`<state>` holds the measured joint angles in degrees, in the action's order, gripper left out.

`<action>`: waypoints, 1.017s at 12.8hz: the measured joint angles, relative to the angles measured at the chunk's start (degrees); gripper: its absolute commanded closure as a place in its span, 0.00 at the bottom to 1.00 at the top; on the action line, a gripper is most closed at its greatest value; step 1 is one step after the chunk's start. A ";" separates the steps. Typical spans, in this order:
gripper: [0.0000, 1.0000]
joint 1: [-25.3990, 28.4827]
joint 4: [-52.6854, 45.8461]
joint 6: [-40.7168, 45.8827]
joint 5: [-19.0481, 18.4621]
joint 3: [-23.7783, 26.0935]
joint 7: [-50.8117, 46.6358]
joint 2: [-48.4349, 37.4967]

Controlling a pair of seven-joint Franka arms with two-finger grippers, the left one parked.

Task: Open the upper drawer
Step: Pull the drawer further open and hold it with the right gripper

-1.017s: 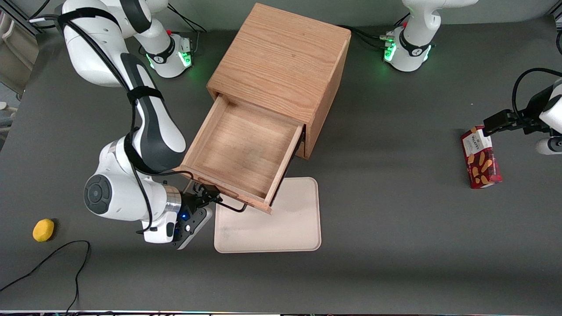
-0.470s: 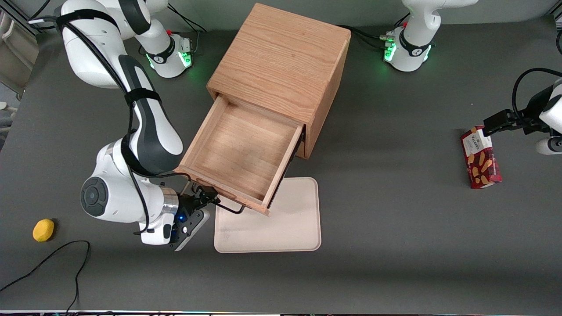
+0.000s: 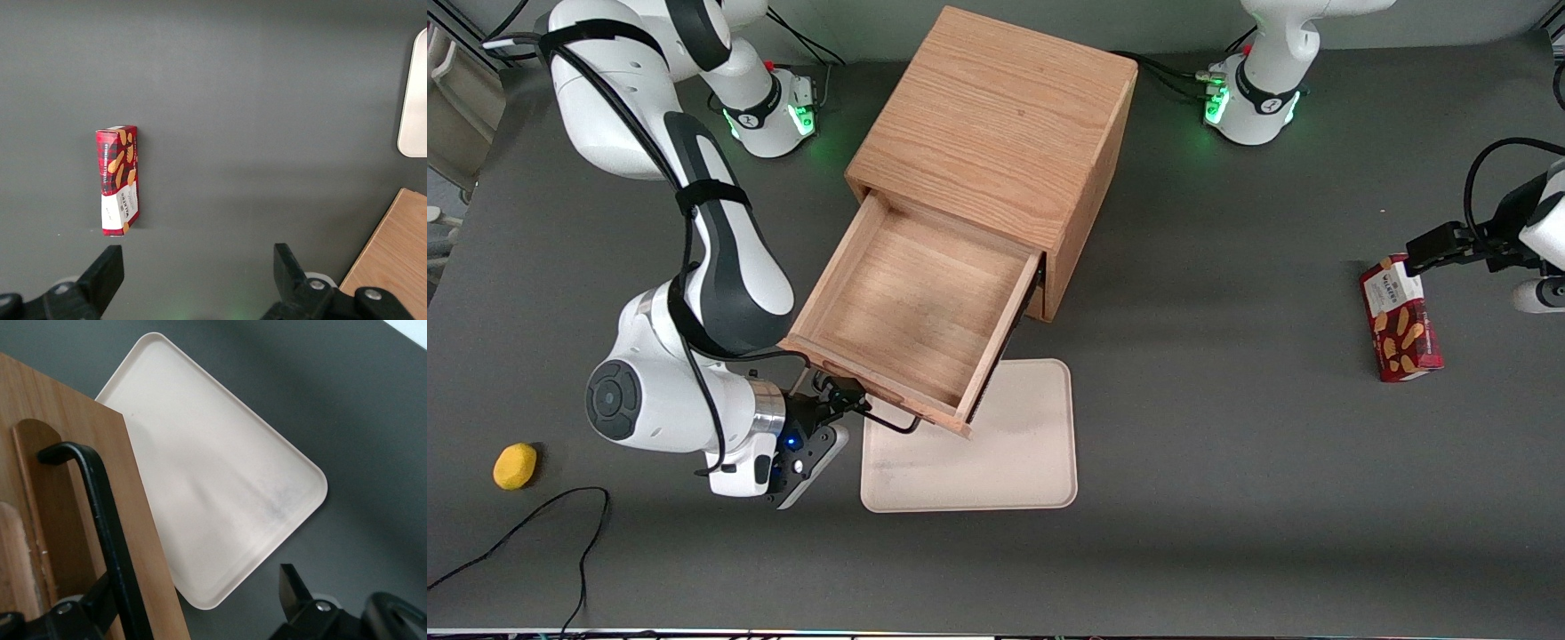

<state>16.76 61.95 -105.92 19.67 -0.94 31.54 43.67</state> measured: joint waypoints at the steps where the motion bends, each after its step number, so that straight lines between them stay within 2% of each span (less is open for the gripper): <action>1: 0.00 -0.02 -0.02 0.02 0.00 0.02 0.00 0.01; 13: 0.00 -1.09 -0.93 0.85 0.55 1.01 0.00 0.96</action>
<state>15.67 61.03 -105.07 20.21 0.07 31.54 44.63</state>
